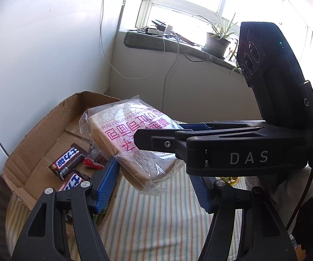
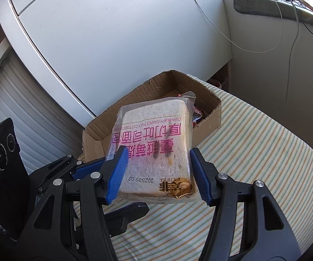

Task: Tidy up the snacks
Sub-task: 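Lift the bread loaf with both tools toward the cardboard box, then lower the bread loaf into the box and open both tools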

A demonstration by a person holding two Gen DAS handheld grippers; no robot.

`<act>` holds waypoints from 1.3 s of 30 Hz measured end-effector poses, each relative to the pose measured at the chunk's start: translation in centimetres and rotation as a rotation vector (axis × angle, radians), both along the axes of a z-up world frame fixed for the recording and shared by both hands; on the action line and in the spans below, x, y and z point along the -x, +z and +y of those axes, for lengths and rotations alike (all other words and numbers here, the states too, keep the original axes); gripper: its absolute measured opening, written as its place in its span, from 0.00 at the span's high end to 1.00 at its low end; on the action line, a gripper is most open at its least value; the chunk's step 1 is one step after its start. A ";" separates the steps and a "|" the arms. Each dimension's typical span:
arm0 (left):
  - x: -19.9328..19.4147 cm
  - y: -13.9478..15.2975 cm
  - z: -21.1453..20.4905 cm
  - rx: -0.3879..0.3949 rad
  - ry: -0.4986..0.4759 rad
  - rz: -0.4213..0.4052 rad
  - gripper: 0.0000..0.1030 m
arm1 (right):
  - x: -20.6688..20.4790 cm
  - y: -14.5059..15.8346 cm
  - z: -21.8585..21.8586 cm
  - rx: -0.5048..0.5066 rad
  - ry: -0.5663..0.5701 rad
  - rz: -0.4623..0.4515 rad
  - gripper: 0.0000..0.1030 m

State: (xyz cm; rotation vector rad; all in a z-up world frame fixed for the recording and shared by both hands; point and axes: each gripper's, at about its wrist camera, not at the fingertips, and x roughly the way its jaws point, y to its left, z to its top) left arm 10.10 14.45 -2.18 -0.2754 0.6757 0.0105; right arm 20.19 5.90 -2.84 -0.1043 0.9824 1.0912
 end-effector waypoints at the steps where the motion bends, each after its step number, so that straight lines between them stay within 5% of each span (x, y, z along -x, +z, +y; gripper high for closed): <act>1: 0.1 0.0 0.4 -0.003 0.006 0.000 0.39 | 0.1 0.0 0.5 0.001 0.008 -0.003 0.41; 19: 1.1 -0.7 4.9 -0.056 0.113 0.021 0.39 | 0.8 -0.5 7.4 0.016 0.087 0.004 0.41; 39: 1.3 -2.0 6.4 -0.145 0.198 0.071 0.43 | 0.2 -1.1 7.3 0.055 0.061 -0.015 0.41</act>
